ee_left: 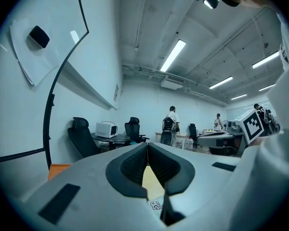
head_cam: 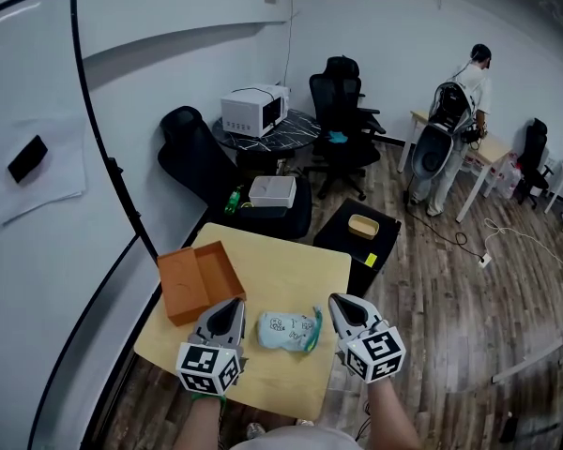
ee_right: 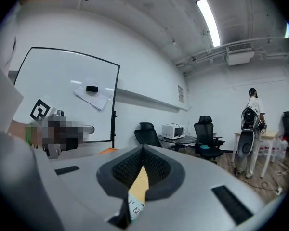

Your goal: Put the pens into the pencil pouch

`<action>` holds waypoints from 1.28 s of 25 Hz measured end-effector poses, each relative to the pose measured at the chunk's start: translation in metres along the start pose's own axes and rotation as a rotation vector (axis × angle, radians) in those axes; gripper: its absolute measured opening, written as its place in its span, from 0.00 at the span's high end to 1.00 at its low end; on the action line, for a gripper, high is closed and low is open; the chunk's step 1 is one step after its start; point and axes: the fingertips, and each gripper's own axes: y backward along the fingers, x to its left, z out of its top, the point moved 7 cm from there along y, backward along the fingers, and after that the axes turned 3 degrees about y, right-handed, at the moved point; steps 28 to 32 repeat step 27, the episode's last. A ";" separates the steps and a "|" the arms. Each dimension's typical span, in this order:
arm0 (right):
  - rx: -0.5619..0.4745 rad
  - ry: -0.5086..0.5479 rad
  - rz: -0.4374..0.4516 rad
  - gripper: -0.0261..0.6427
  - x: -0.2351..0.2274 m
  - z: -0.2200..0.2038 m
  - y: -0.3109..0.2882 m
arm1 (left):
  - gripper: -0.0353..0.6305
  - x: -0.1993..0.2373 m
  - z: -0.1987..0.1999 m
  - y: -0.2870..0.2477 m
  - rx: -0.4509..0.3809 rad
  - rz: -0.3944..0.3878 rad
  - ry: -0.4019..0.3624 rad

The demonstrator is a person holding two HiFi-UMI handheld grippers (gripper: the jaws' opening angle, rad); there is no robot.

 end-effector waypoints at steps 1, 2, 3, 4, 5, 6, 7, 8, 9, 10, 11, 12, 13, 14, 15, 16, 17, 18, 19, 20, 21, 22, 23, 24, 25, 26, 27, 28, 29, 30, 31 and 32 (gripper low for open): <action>-0.002 0.003 0.004 0.96 0.001 0.001 -0.001 | 0.92 0.000 0.000 0.000 0.001 -0.002 0.003; -0.003 0.006 0.008 0.96 0.001 0.002 -0.001 | 0.92 0.000 0.000 -0.001 0.001 -0.004 0.005; -0.004 0.008 0.011 0.96 0.001 0.002 -0.002 | 0.92 0.000 0.001 -0.002 0.001 -0.006 0.007; -0.005 0.011 0.014 0.96 0.001 0.002 -0.002 | 0.92 0.000 0.001 -0.002 0.000 -0.007 0.007; -0.006 0.012 0.015 0.96 0.000 0.003 -0.002 | 0.92 -0.001 0.001 -0.003 0.000 -0.007 0.006; -0.008 0.013 0.017 0.96 0.000 0.003 -0.002 | 0.92 -0.001 0.002 -0.003 -0.001 -0.009 0.006; -0.011 0.013 0.019 0.96 0.000 0.003 -0.001 | 0.92 -0.001 0.002 -0.004 -0.001 -0.010 0.005; -0.013 0.012 0.021 0.96 0.000 0.004 -0.001 | 0.92 -0.002 0.002 -0.004 -0.001 -0.010 0.005; -0.015 0.012 0.024 0.96 0.000 0.004 0.000 | 0.92 -0.002 0.002 -0.004 0.000 -0.010 0.003; -0.016 0.012 0.026 0.96 0.000 0.004 0.000 | 0.92 -0.002 0.002 -0.004 0.001 -0.011 0.002; -0.016 0.012 0.027 0.96 0.000 0.004 0.001 | 0.92 -0.002 0.002 -0.004 0.002 -0.011 0.000; -0.016 0.012 0.028 0.96 0.000 0.003 0.001 | 0.92 -0.001 0.003 -0.004 0.003 -0.011 -0.001; -0.016 0.012 0.028 0.96 0.000 0.003 0.001 | 0.92 0.000 0.003 -0.004 0.004 -0.010 -0.001; -0.016 0.013 0.029 0.96 0.000 0.004 0.000 | 0.92 0.002 0.004 -0.004 0.004 -0.010 -0.001; -0.017 0.013 0.029 0.96 -0.001 0.004 0.000 | 0.92 0.002 0.004 -0.004 0.004 -0.010 -0.001; -0.018 0.012 0.030 0.96 -0.001 0.004 0.001 | 0.92 0.002 0.005 -0.004 0.003 -0.010 -0.001; -0.019 0.012 0.031 0.96 -0.002 0.005 0.001 | 0.92 0.001 0.006 -0.004 0.003 -0.010 -0.001; -0.021 0.012 0.031 0.96 -0.002 0.005 0.001 | 0.92 0.001 0.006 -0.004 0.003 -0.009 -0.001; -0.022 0.013 0.031 0.96 -0.003 0.006 0.002 | 0.92 0.001 0.006 -0.005 0.004 -0.009 -0.001; -0.024 0.014 0.031 0.96 -0.003 0.006 0.002 | 0.92 0.001 0.006 -0.005 0.004 -0.009 0.000; -0.026 0.015 0.031 0.96 -0.003 0.007 0.001 | 0.92 0.001 0.006 -0.005 0.005 -0.008 0.000; -0.029 0.017 0.031 0.96 -0.003 0.008 0.001 | 0.92 0.002 0.006 -0.005 0.005 -0.008 0.001; -0.032 0.018 0.031 0.96 -0.003 0.009 0.000 | 0.92 0.002 0.007 -0.005 0.005 -0.009 0.000; -0.035 0.019 0.031 0.96 -0.003 0.010 -0.001 | 0.92 0.003 0.007 -0.006 0.005 -0.009 0.000; -0.038 0.021 0.030 0.96 -0.003 0.011 -0.001 | 0.92 0.004 0.008 -0.006 0.005 -0.010 0.000; -0.041 0.023 0.030 0.96 -0.003 0.012 -0.002 | 0.92 0.005 0.008 -0.007 0.005 -0.010 -0.001; -0.044 0.025 0.030 0.96 -0.003 0.013 -0.003 | 0.92 0.005 0.008 -0.007 0.005 -0.011 -0.001; -0.044 0.025 0.030 0.96 -0.003 0.013 -0.003 | 0.92 0.005 0.008 -0.007 0.005 -0.011 -0.001; -0.044 0.025 0.030 0.96 -0.003 0.013 -0.003 | 0.92 0.005 0.008 -0.007 0.005 -0.011 -0.001; -0.044 0.025 0.030 0.96 -0.003 0.013 -0.003 | 0.92 0.005 0.008 -0.007 0.005 -0.011 -0.001; -0.044 0.025 0.030 0.96 -0.003 0.013 -0.003 | 0.92 0.005 0.008 -0.007 0.005 -0.011 -0.001; -0.044 0.025 0.030 0.96 -0.003 0.013 -0.003 | 0.92 0.005 0.008 -0.007 0.005 -0.011 -0.001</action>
